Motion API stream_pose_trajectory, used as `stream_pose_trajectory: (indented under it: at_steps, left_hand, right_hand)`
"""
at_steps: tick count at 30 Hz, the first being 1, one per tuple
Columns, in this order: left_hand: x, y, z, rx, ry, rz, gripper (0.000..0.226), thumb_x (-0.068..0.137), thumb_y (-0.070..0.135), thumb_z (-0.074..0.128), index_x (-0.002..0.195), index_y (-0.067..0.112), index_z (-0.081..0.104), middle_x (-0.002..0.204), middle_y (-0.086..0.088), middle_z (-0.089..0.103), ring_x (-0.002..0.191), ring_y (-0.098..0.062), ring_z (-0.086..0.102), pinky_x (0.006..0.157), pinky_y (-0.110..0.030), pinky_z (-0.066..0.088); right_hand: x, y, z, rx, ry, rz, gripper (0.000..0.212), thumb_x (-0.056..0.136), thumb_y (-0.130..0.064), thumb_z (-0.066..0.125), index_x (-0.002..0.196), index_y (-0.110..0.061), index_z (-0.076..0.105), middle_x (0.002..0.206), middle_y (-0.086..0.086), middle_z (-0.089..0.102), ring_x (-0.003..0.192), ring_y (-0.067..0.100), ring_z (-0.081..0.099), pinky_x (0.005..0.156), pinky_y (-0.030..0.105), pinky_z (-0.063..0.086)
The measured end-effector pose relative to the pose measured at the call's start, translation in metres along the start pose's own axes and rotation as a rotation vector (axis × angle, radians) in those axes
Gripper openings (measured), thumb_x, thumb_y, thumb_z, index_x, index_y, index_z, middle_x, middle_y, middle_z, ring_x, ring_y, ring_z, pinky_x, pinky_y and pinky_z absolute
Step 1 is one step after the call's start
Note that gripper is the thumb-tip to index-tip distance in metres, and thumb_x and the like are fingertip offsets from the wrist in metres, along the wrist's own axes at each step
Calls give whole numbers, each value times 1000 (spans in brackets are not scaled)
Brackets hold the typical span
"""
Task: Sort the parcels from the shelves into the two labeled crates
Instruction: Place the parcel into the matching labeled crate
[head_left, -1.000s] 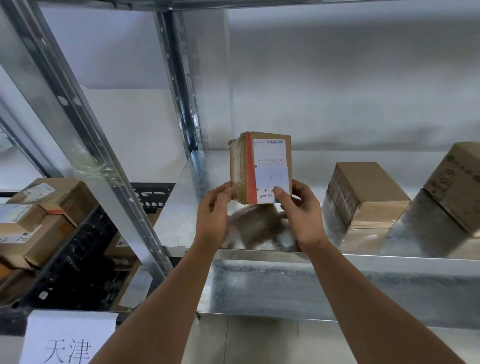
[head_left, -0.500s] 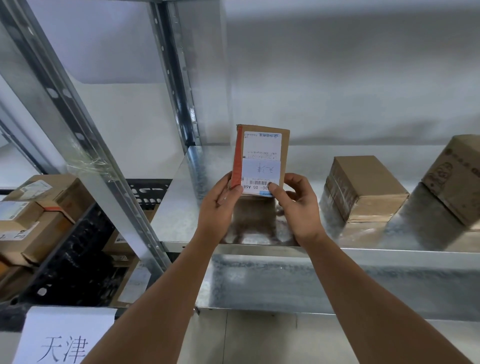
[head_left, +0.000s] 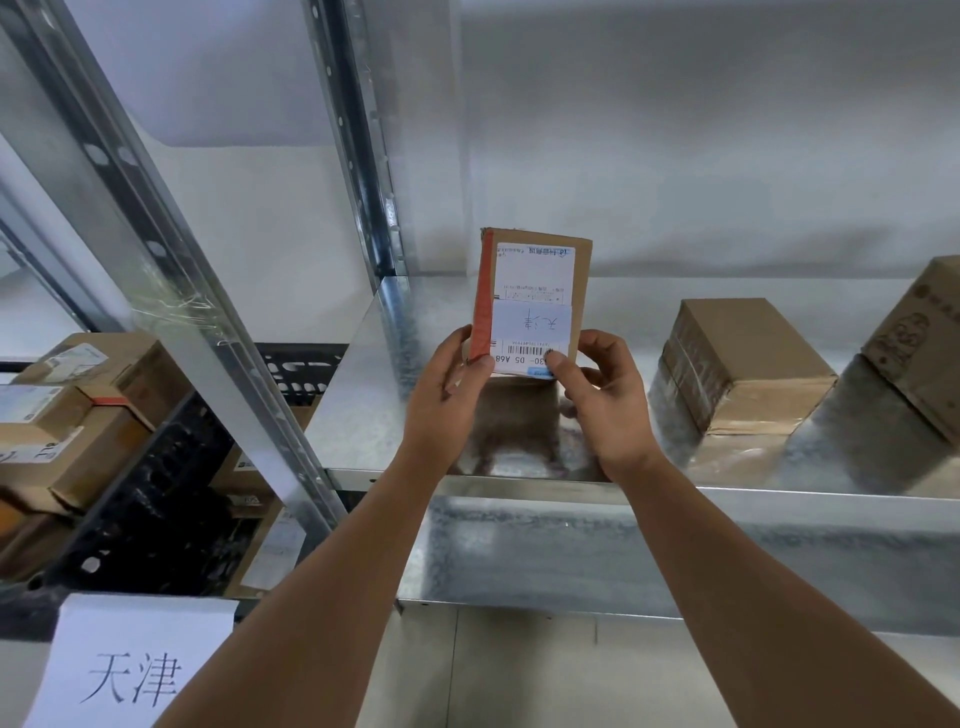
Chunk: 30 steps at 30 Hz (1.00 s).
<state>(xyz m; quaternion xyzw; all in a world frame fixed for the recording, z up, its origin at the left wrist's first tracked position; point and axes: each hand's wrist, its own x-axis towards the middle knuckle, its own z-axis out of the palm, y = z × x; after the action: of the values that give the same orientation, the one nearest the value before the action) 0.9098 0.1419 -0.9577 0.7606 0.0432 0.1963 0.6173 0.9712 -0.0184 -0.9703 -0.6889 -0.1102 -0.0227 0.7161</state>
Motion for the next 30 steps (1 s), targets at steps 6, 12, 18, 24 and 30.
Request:
stream_pose_trajectory:
  at_steps: [6, 12, 18, 24, 30]
  left_hand:
    - [4, -4, 3, 18, -2, -77, 64, 89, 58, 55, 148, 39, 42, 138, 15, 60, 131, -14, 55, 112, -51, 42]
    - [3, -1, 5, 59, -69, -76, 50, 100, 40, 50, 149, 40, 43, 135, 23, 60, 127, -1, 55, 111, -36, 45]
    - [1, 44, -7, 52, -65, -383, 39, 92, 35, 61, 130, 43, 62, 134, 15, 63, 121, -5, 59, 111, -39, 45]
    - [-36, 150, -31, 54, -163, -499, 37, 94, 0, 56, 126, 17, 65, 115, 3, 72, 110, -15, 66, 93, -25, 52]
    - [-82, 250, -60, 24, -179, -597, 53, 93, -4, 55, 138, 25, 58, 112, 16, 65, 106, -2, 60, 85, -13, 40]
  right_hand:
    - [0, 0, -1, -4, 20, -19, 32, 93, -30, 71, 120, -21, 54, 120, -10, 68, 112, 16, 65, 91, 47, 58]
    - [-2, -4, 4, 0, 46, 10, 27, 98, -20, 64, 122, -17, 51, 123, -5, 65, 118, 14, 63, 96, 33, 56]
    - [-16, -38, 16, -27, 118, 229, 26, 97, -16, 63, 118, -23, 50, 121, 1, 66, 114, 17, 65, 99, 43, 54]
    - [-72, -122, 12, -146, 147, 466, 25, 97, -25, 64, 118, -24, 51, 119, -4, 67, 103, 16, 68, 88, 38, 56]
    - [-123, -236, 15, -115, 110, 580, 39, 102, -16, 56, 139, -14, 45, 126, -2, 61, 108, 13, 62, 79, 13, 51]
